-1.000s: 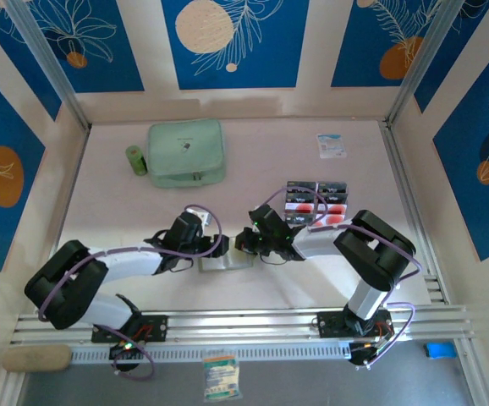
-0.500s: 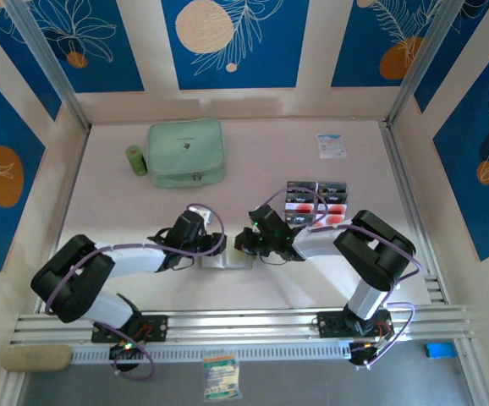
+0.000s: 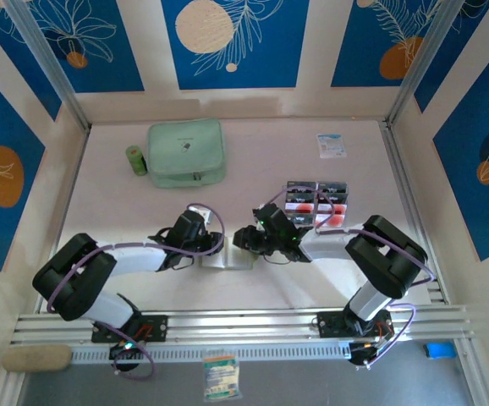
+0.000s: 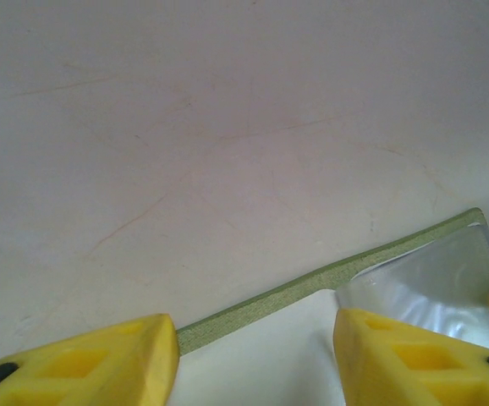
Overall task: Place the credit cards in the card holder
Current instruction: Flip over the card slot on the card holder.
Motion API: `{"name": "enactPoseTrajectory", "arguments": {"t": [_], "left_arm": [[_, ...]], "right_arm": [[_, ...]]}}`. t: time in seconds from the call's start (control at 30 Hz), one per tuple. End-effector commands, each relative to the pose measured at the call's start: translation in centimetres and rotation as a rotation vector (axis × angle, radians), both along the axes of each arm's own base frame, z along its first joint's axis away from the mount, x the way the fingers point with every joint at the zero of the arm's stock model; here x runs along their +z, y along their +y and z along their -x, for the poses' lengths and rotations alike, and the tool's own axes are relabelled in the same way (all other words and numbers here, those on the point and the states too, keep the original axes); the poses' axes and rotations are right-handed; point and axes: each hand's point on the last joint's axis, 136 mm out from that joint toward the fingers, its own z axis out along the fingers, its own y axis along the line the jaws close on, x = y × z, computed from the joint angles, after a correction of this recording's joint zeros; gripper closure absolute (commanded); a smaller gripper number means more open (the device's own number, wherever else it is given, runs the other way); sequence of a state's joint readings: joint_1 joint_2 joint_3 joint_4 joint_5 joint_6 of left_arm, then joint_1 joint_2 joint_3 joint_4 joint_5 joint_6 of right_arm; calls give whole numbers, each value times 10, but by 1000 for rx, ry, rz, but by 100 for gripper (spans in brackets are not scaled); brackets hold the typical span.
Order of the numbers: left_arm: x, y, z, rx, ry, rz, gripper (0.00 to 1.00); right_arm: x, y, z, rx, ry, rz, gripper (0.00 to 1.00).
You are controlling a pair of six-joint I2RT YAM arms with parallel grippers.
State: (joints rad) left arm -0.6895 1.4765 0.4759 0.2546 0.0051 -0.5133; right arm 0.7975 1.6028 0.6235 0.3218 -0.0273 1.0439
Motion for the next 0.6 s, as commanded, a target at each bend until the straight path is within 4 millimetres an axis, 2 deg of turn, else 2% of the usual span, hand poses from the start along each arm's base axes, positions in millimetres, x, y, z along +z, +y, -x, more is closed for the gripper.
{"name": "enactPoseTrajectory", "arguments": {"t": [0.0, 0.1, 0.37, 0.57], "left_arm": [[-41, 8, 35, -59, 167, -56, 46], [-38, 6, 34, -58, 164, -43, 45], [-16, -3, 27, -53, 126, 16, 25], [-13, -6, 26, -62, 121, 32, 19]], "right_arm": [[0, -6, 4, 4, 5, 3, 64], [-3, -7, 4, 0, 11, 8, 69], [-20, -19, 6, -23, 45, 86, 85], [-30, -16, 10, -13, 79, 107, 92]]}}
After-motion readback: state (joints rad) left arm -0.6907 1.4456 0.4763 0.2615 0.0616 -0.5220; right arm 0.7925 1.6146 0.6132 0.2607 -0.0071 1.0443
